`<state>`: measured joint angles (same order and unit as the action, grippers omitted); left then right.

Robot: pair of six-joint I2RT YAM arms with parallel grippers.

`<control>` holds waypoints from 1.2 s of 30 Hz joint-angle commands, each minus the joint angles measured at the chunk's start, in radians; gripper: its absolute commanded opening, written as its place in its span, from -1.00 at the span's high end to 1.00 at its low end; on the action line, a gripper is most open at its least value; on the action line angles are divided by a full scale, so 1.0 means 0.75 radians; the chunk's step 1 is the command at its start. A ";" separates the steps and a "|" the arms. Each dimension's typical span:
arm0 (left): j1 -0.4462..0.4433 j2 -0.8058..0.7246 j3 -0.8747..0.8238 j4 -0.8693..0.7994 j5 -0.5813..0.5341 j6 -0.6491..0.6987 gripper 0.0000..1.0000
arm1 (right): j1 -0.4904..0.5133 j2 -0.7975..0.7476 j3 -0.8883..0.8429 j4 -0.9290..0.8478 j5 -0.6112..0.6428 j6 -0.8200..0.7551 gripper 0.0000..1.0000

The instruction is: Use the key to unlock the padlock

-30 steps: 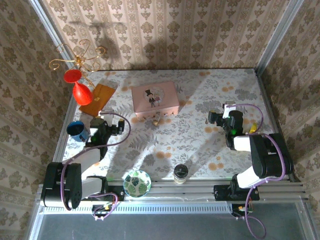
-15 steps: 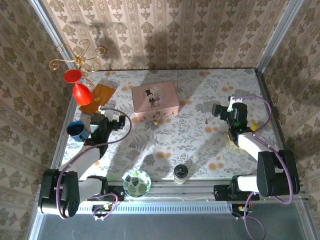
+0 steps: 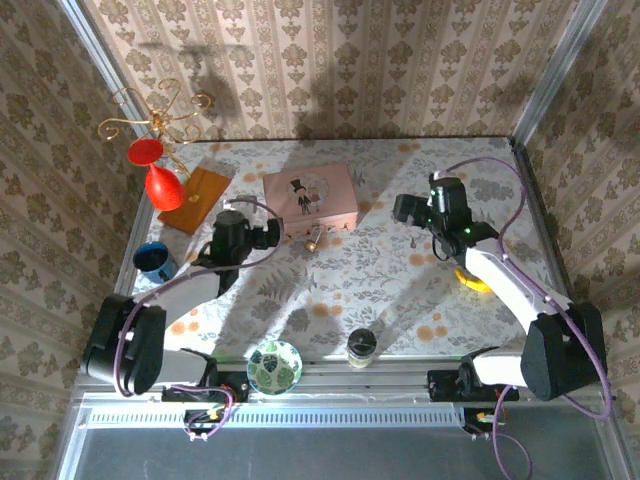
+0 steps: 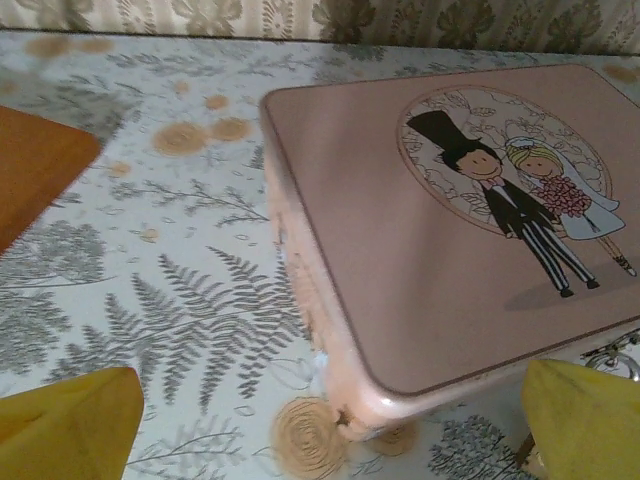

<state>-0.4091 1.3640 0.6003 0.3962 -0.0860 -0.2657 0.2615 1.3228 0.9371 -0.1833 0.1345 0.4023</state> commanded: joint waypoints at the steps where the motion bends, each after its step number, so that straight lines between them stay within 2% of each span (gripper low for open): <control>1: -0.053 0.070 0.082 0.066 0.030 -0.100 -0.95 | 0.026 0.067 0.080 -0.191 -0.039 0.155 -1.00; 4: -0.148 0.132 0.132 0.071 -0.001 -0.110 -1.00 | 0.030 0.083 0.113 -0.311 0.001 0.228 -0.85; 9: -0.252 0.213 0.189 0.076 -0.082 -0.100 -1.00 | 0.049 0.179 0.157 -0.580 0.158 0.265 -0.47; 16: -0.295 0.264 0.234 0.075 -0.106 -0.092 -1.00 | 0.119 0.335 0.189 -0.709 0.249 0.275 -0.07; 20: -0.297 0.264 0.231 0.075 -0.106 -0.088 -1.00 | 0.128 0.443 0.230 -0.675 0.241 0.300 0.02; 36: -0.297 0.234 0.180 0.094 -0.074 -0.088 -1.00 | 0.098 0.809 0.446 -0.617 0.314 0.395 0.09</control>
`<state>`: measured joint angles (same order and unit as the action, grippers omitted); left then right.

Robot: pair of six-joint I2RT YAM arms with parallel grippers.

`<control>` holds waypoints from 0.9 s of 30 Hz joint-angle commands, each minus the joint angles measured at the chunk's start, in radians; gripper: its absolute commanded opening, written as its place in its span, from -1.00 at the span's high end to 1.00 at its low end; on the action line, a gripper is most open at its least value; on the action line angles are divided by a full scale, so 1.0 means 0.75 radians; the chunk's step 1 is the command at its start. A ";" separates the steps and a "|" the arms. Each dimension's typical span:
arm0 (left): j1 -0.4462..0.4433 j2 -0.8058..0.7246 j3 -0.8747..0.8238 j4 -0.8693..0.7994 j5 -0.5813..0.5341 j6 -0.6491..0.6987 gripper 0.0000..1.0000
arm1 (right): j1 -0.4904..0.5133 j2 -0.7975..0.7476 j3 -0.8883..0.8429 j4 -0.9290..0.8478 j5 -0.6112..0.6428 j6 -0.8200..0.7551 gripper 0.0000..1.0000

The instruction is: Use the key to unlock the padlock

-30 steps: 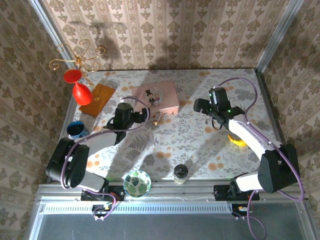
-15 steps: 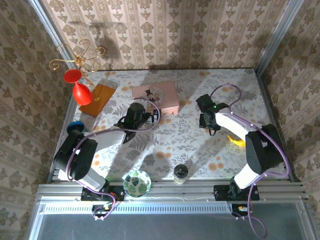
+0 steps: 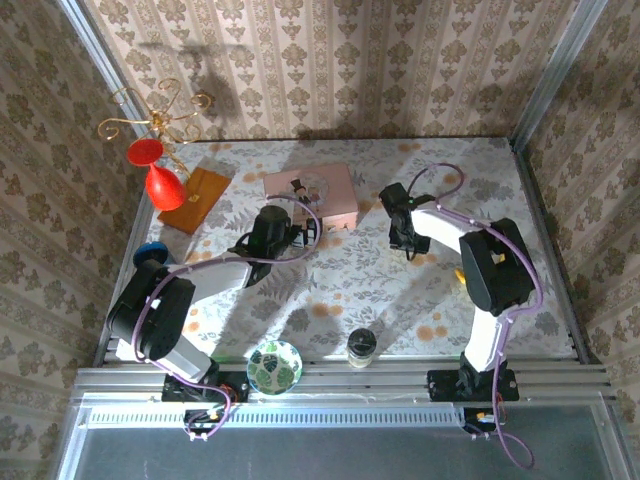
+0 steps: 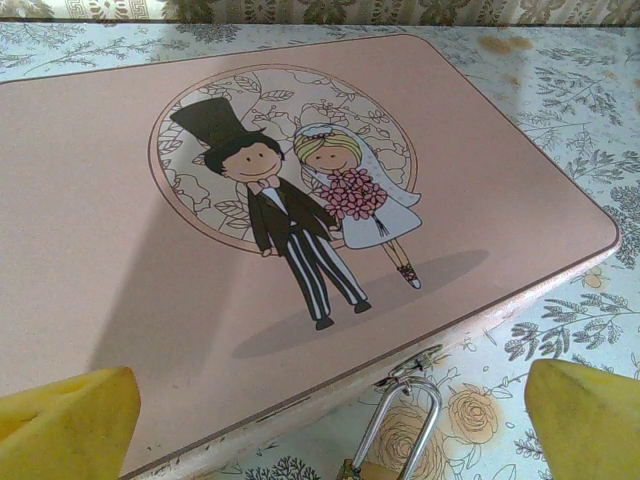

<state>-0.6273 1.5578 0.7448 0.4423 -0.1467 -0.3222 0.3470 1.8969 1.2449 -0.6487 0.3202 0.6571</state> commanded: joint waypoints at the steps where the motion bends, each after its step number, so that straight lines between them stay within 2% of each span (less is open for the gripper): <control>1: -0.006 -0.027 -0.015 0.034 0.007 -0.012 -1.00 | -0.019 0.054 0.038 0.011 0.069 0.058 0.11; 15: -0.006 -0.024 -0.024 0.051 0.019 -0.020 -1.00 | -0.053 0.046 -0.006 0.045 0.050 0.073 0.42; 27: -0.006 -0.029 -0.030 0.046 0.017 -0.024 -1.00 | -0.047 0.014 -0.031 0.044 0.019 0.071 0.78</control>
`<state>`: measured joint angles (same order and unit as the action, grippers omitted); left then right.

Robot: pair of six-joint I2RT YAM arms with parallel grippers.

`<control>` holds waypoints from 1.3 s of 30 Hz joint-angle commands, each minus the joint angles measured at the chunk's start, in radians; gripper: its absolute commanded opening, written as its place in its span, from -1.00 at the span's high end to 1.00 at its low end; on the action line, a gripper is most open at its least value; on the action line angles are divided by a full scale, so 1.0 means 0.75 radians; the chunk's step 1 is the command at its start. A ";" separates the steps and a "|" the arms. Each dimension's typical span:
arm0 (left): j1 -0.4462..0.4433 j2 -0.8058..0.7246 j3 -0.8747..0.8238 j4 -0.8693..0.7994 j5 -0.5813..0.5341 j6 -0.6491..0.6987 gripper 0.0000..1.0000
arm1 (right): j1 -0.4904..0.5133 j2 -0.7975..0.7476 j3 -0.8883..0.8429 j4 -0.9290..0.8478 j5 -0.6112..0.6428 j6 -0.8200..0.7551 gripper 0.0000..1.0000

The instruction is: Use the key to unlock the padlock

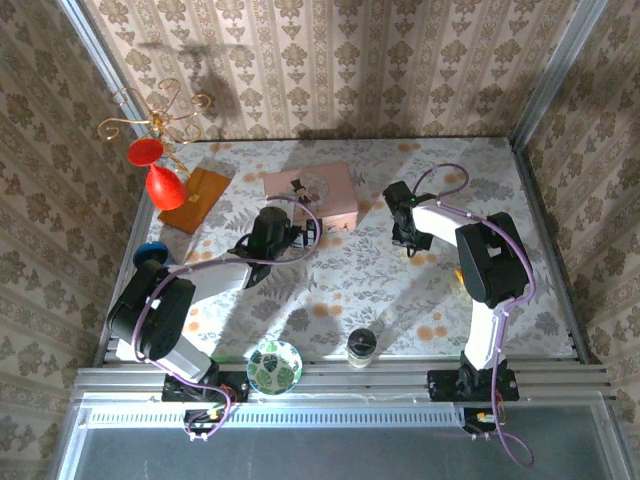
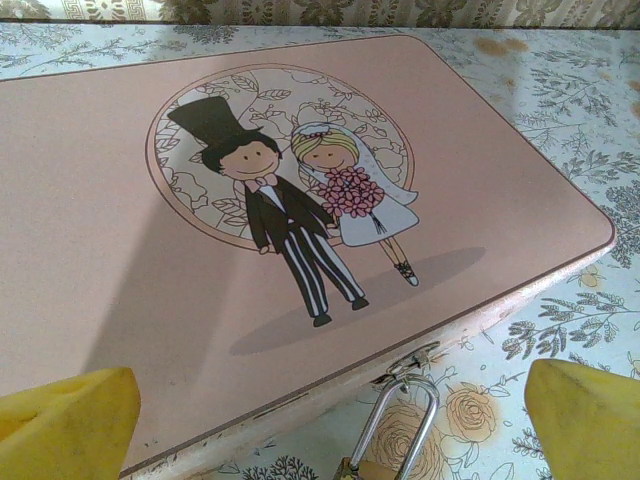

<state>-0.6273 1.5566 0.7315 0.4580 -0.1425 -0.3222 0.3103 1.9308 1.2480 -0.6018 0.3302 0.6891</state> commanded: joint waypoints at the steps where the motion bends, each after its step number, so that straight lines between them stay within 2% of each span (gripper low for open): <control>1: -0.006 -0.033 -0.013 0.025 0.009 -0.025 -1.00 | 0.002 -0.035 -0.037 -0.020 0.003 0.028 0.81; 6: -0.006 -0.056 -0.024 0.018 -0.004 -0.025 -1.00 | 0.010 -0.091 -0.062 -0.026 -0.005 0.024 1.00; 11: -0.004 -0.098 -0.036 -0.011 -0.014 -0.038 -1.00 | 0.020 -0.211 -0.104 -0.027 -0.046 -0.010 1.00; 17: 0.011 -0.152 -0.057 -0.035 0.009 -0.096 -1.00 | 0.020 -0.405 -0.142 -0.020 -0.208 -0.091 1.00; 21: 0.025 -0.167 -0.067 -0.030 0.050 -0.125 -1.00 | 0.020 -0.477 -0.145 -0.073 -0.211 -0.109 0.98; 25: 0.031 -0.168 -0.069 -0.016 0.070 -0.128 -1.00 | 0.020 -0.435 -0.151 -0.107 -0.181 -0.134 0.67; 30: 0.042 -0.158 -0.067 -0.017 0.089 -0.124 -1.00 | 0.012 -0.280 -0.104 -0.111 -0.205 -0.323 0.45; 35: 0.052 -0.159 -0.079 -0.003 0.096 -0.145 -1.00 | 0.008 -0.104 0.013 -0.222 -0.110 -0.513 0.41; 39: 0.059 -0.155 -0.090 0.014 0.100 -0.163 -1.00 | -0.003 -0.065 0.025 -0.235 -0.034 -0.574 0.37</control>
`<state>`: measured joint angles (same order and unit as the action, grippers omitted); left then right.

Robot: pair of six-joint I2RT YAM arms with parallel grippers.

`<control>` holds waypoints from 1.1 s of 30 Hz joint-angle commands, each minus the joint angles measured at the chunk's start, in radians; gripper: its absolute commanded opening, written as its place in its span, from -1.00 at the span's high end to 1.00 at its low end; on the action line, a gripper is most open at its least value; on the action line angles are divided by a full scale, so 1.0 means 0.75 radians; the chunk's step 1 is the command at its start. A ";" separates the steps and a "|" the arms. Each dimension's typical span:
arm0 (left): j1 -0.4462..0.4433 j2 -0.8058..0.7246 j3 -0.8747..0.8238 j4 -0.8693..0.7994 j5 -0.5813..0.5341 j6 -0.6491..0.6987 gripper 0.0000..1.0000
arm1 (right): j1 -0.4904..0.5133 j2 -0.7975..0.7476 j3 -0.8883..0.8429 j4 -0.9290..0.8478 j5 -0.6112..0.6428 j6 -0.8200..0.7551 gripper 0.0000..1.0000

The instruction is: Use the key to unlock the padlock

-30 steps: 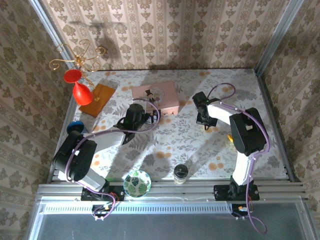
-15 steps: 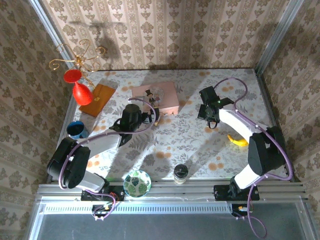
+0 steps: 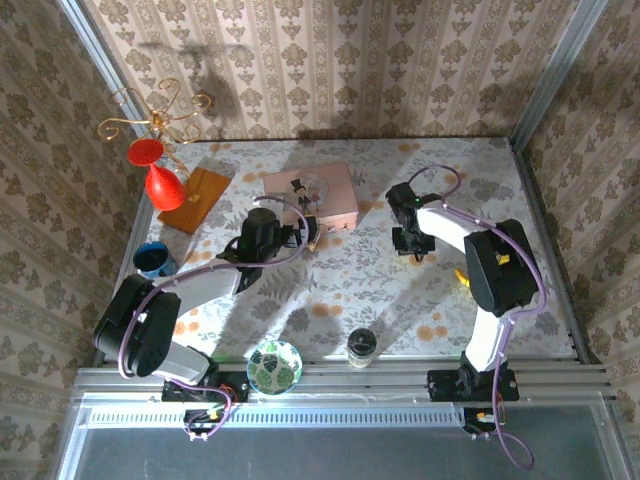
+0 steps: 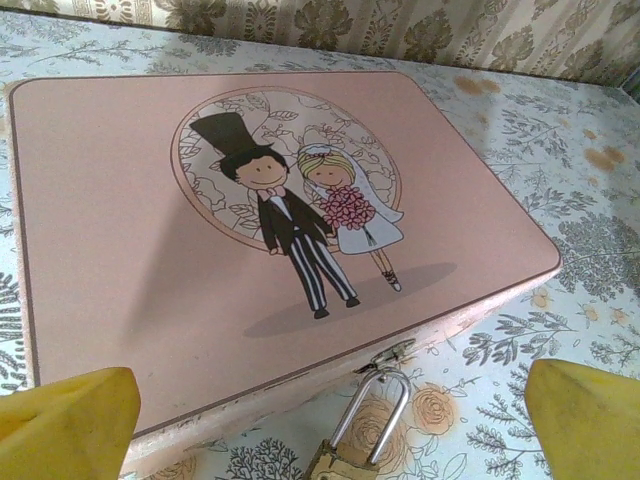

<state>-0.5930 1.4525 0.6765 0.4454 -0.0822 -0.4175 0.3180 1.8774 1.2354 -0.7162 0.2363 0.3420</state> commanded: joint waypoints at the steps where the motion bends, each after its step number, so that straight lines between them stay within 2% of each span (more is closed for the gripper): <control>1: 0.013 -0.016 -0.018 0.035 0.023 -0.040 -1.00 | -0.020 0.009 0.042 -0.080 0.091 -0.117 0.36; 16: 0.045 0.007 -0.021 0.071 0.060 -0.077 -1.00 | -0.029 0.109 0.073 -0.101 0.096 -0.142 0.37; 33: 0.052 -0.006 -0.043 0.093 0.067 -0.093 -1.00 | -0.029 0.095 0.056 -0.087 0.063 -0.131 0.67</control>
<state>-0.5610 1.4536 0.6605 0.4839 -0.0479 -0.4721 0.3008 1.9480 1.2896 -0.7712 0.2657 0.2474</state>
